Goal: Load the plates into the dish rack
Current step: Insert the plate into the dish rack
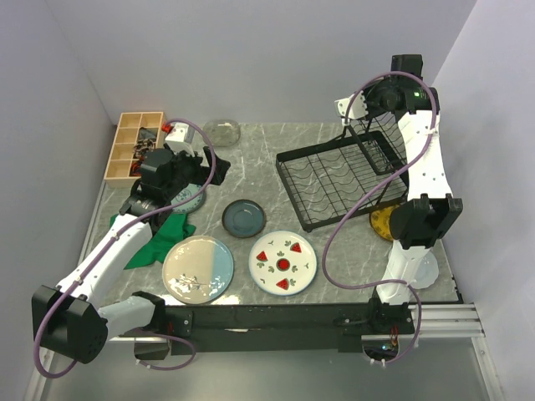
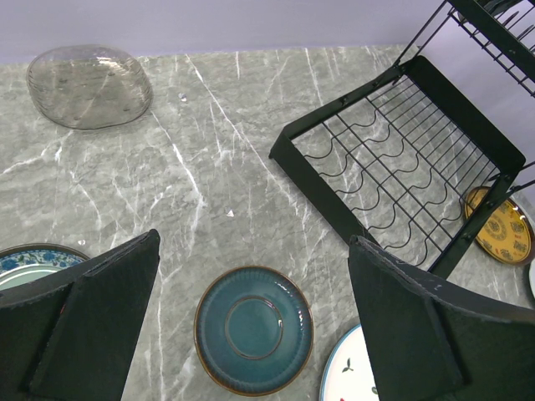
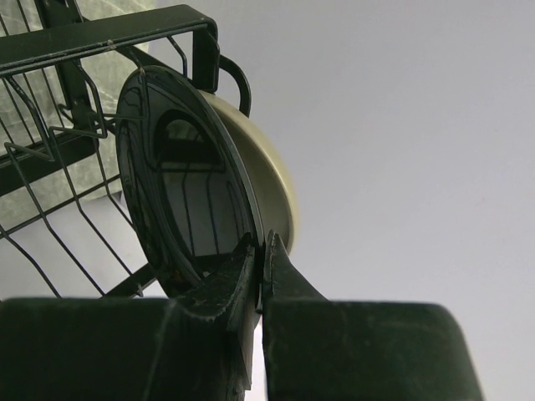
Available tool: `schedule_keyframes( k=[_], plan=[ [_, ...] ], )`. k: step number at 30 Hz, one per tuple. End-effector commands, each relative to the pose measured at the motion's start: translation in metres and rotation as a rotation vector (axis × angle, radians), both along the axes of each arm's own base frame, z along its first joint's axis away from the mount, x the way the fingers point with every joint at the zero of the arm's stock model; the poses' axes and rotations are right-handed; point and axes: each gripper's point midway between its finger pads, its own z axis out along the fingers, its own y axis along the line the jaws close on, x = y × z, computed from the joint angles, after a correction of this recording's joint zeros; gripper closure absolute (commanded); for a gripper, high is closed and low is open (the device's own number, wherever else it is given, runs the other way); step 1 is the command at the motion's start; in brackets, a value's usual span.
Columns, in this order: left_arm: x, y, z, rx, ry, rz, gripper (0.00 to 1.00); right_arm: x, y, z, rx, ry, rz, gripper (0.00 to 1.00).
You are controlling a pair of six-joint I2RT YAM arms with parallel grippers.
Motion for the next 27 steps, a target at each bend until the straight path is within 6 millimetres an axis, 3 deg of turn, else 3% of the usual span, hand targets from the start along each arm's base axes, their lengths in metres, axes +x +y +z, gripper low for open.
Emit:
schedule_keyframes(
  k=[1, 10, 21, 23, 27],
  plan=[
    [-0.001, -0.003, 0.018, -0.028, -0.051, -0.017, 0.01, 0.005, 0.024, 0.064, -0.310, -0.288, 0.252, 1.00],
    [0.001, -0.003, 0.013, -0.021, -0.042, -0.013, 0.01, 0.014, 0.013, 0.063, -0.338, -0.302, 0.247, 1.00],
    [0.002, -0.003, 0.009, -0.017, -0.030, -0.015, 0.01, 0.019, 0.016, 0.062, -0.328, -0.315, 0.268, 1.00],
    [0.002, -0.003, 0.010, -0.016, -0.032, -0.015, 0.01, 0.023, 0.001, 0.061, -0.337, -0.317, 0.242, 1.00],
    [0.002, -0.002, 0.011, -0.014, -0.033, -0.011, 0.01, 0.029, -0.003, 0.061, -0.337, -0.326, 0.237, 1.00]
  ],
)
